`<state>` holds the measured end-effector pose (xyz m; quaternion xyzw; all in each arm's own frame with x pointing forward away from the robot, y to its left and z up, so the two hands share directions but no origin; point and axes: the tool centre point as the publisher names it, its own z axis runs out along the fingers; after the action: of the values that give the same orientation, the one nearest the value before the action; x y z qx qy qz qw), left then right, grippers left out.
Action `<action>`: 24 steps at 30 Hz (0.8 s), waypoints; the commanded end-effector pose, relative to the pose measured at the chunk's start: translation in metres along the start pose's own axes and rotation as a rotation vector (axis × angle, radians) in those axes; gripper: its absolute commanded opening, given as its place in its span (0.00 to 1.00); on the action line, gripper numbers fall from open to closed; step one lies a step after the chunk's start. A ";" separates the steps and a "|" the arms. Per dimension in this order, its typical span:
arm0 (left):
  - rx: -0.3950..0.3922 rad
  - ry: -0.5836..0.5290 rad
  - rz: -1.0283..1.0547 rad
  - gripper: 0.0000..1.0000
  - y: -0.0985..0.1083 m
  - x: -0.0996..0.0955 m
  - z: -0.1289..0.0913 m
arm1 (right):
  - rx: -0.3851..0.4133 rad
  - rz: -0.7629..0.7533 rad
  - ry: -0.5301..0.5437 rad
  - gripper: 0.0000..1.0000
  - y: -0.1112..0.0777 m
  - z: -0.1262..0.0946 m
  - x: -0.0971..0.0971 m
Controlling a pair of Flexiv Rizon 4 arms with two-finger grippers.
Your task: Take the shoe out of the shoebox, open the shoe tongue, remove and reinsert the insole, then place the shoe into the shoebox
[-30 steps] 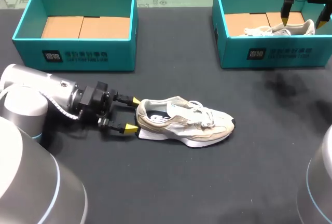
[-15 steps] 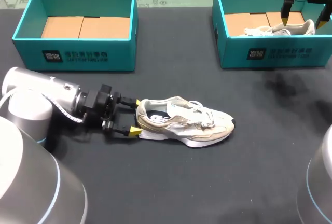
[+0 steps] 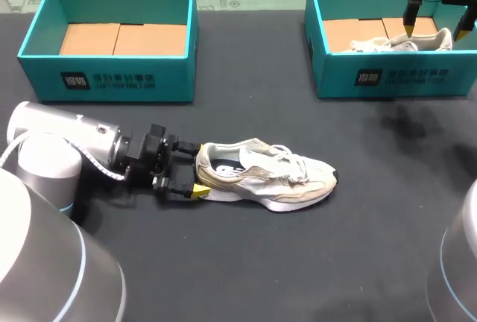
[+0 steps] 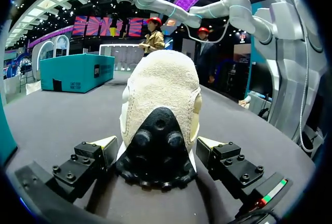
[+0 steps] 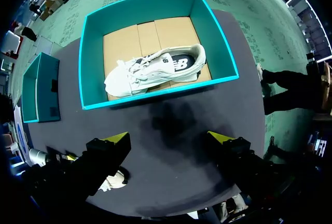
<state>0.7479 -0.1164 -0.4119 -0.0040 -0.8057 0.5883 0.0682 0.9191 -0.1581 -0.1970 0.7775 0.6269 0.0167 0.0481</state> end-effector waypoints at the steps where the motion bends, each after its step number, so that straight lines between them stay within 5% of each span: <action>1: 0.001 -0.011 0.004 1.00 0.000 0.002 0.005 | 0.000 0.000 0.000 1.00 0.000 0.000 0.000; 24: 0.007 -0.011 0.007 1.00 -0.002 -0.002 0.022 | 0.000 0.000 0.000 1.00 0.000 0.000 0.000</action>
<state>0.7476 -0.1345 -0.4145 -0.0041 -0.8038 0.5916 0.0624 0.9191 -0.1581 -0.1970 0.7775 0.6269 0.0167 0.0481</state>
